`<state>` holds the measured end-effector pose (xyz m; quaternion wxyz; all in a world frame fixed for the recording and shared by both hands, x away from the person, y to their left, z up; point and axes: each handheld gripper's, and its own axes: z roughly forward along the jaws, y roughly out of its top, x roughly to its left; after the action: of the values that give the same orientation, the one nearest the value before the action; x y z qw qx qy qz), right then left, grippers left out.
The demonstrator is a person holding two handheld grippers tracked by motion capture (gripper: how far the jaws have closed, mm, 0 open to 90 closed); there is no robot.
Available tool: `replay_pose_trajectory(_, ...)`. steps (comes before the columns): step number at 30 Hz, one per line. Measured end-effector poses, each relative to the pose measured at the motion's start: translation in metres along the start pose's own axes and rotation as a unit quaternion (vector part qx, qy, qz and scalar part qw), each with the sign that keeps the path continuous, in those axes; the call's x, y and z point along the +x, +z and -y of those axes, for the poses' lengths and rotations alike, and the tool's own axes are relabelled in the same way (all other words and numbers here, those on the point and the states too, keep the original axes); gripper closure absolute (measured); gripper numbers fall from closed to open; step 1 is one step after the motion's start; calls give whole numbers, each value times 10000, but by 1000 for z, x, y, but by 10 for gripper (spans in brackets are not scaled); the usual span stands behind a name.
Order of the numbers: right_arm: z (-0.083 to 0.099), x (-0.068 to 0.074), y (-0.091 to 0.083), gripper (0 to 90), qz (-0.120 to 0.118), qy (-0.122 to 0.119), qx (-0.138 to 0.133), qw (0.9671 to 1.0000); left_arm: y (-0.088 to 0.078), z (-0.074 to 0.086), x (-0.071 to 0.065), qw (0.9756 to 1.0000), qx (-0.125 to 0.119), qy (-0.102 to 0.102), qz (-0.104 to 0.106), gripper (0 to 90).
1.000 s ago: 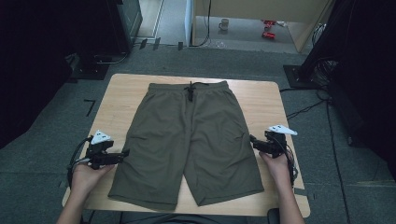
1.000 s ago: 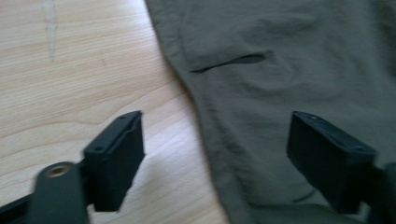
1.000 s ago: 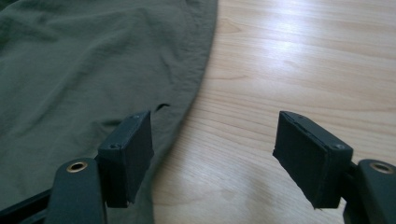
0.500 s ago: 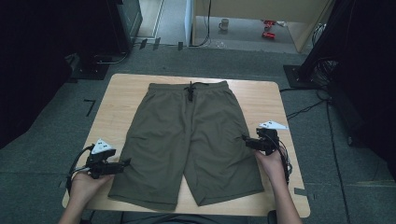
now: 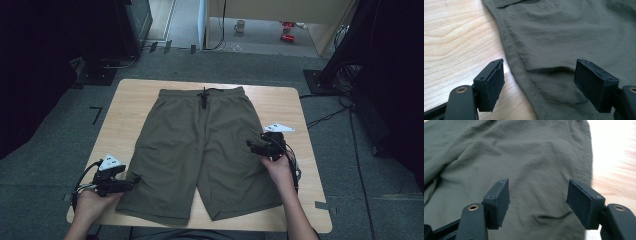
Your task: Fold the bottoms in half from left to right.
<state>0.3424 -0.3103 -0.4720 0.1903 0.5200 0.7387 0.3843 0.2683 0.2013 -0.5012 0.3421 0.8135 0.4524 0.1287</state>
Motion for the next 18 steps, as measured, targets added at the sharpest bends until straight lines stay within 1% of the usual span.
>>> replay_pose_trajectory(3, -6, 7, 6, 341, -35, -78, 26, 10000, 1, 2, 0, 10000, 8, -12, 39, 233)
replay_pose_trajectory(4, -6, 7, 6, 341, -35, -78, 26, 10000, 1, 3, -1, 10000, 24, -11, 48, 233)
replay_pose_trajectory(6, -10, 13, 11, 341, -76, -135, -25, 9999, 2, 5, -1, 9999, 57, 24, 84, 211)
replay_pose_trajectory(7, -10, 15, 13, 342, -91, -135, -60, 9998, 2, 5, -1, 9999, 57, 24, 84, 210)
replay_pose_trajectory(10, -15, 19, 19, 342, -171, -104, 18, 9998, 2, 5, -2, 9999, 44, 22, 89, 210)
replay_pose_trajectory(12, -18, 24, 21, 342, -199, -141, 9, 9997, 2, 6, -3, 9999, 49, 76, 56, 213)
replay_pose_trajectory(13, -20, 26, 22, 342, -205, -174, 9, 9996, 2, 7, -5, 9999, 47, 153, -37, 228)
replay_pose_trajectory(14, -22, 28, 24, 342, -214, -187, 19, 9996, 1, 8, -7, 9998, 43, 186, -76, 242)
replay_pose_trajectory(16, -25, 31, 26, 355, -222, -219, -58, 9995, 1, 8, -8, 9997, 36, 204, -95, 262)
replay_pose_trajectory(17, -27, 32, 28, 355, -240, -198, -40, 9995, 0, 10, -10, 9996, 11, 246, -125, 283)
replay_pose_trajectory(18, -29, 32, 30, 355, -256, -176, 12, 9995, 0, 10, -10, 9996, 11, 246, -125, 300)
